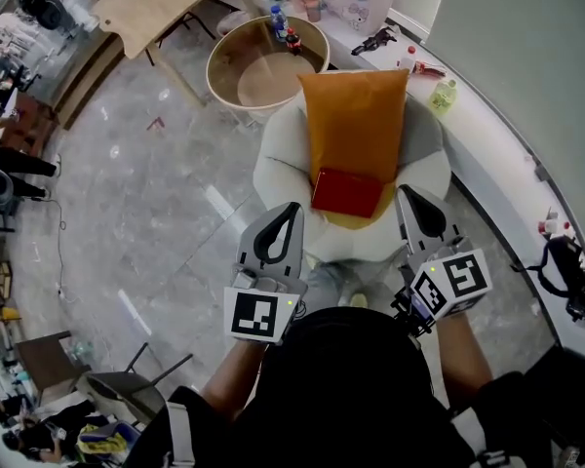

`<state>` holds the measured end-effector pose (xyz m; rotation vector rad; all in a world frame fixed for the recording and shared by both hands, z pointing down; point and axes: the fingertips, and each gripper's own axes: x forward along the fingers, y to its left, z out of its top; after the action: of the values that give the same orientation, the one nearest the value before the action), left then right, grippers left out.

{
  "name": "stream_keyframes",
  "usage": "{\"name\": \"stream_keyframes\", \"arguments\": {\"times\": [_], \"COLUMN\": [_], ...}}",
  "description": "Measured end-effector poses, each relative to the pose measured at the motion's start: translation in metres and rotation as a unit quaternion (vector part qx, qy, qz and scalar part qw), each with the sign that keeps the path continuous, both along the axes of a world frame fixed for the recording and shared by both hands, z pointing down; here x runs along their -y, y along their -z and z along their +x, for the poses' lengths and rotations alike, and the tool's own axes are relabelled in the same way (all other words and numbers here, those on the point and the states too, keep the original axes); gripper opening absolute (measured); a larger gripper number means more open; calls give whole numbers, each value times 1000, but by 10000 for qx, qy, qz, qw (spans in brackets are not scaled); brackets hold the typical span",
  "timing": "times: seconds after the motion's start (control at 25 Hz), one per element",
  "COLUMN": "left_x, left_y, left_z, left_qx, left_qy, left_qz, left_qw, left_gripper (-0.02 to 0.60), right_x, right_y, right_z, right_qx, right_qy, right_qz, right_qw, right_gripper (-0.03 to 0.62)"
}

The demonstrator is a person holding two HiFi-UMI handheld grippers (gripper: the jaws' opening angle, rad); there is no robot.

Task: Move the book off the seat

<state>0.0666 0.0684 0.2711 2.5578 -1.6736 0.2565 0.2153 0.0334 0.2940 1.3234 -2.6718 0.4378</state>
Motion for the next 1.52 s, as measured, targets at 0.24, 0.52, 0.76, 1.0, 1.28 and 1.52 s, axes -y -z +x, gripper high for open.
{"name": "stream_keyframes", "arguments": {"times": [0.24, 0.52, 0.76, 1.0, 1.28, 1.52], "left_x": [33, 62, 81, 93, 107, 110], "left_y": [-6, -13, -23, -32, -33, -36], "left_z": [-5, -16, -35, -56, -77, -87], "left_qx": [-55, -153, -254, -394, -454, -533], "left_qy": [-143, -276, -321, -358, -379, -389], "left_qz": [-83, -190, -311, -323, -264, -271], "left_qw": [9998, 9993, 9987, 9981, 9979, 9975], "left_gripper": [11, 11, 11, 11, 11, 11], "right_x": [22, 44, 65, 76, 91, 94], "right_y": [-8, -17, -26, -31, -27, -30], "right_z": [-9, -16, -26, -52, -69, -73], "right_qx": [-32, -20, -249, -481, -726, -862], "right_qy": [21, 106, 18, 57, 6, -52], "right_qz": [-107, -172, -220, -199, -107, -164], "right_qw": [9999, 9998, 9994, 9986, 9973, 9961], "right_gripper": [9, 9, 9, 9, 9, 9]}}
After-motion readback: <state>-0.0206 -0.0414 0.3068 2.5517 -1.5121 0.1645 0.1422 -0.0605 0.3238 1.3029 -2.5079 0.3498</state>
